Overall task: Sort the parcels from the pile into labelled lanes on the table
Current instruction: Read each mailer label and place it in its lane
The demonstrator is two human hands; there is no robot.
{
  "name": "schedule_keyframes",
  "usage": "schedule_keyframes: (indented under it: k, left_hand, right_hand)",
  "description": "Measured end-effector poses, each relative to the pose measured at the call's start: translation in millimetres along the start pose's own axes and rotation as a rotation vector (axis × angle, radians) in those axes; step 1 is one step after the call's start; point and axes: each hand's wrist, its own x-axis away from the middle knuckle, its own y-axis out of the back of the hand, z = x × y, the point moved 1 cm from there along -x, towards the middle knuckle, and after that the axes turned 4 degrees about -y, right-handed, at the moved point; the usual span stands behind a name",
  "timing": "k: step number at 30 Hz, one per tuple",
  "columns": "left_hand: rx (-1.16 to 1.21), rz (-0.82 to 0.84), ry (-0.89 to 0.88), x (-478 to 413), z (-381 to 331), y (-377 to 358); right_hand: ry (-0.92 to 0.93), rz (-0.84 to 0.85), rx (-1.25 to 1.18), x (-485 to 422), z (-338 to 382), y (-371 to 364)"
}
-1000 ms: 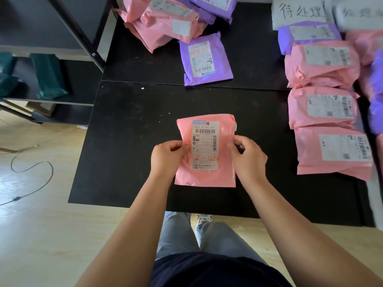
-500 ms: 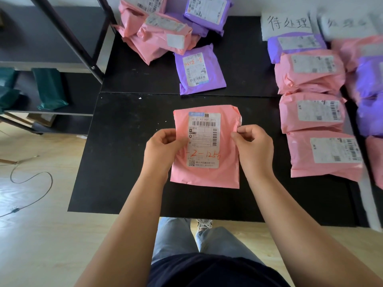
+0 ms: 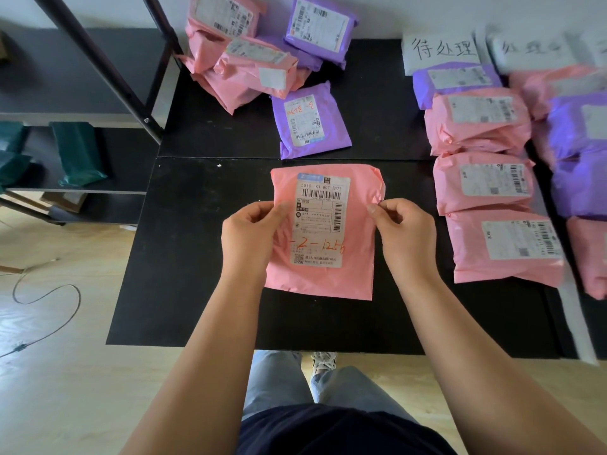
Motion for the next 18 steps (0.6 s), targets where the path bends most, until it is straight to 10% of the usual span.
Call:
schedule_keyframes:
  k: [18]
  left_hand:
    - [0.123,-0.056,0.064,-1.1,-4.0,0.1]
  right_hand:
    - [-0.016,0.168,-0.029,7.6,13.7,9.8]
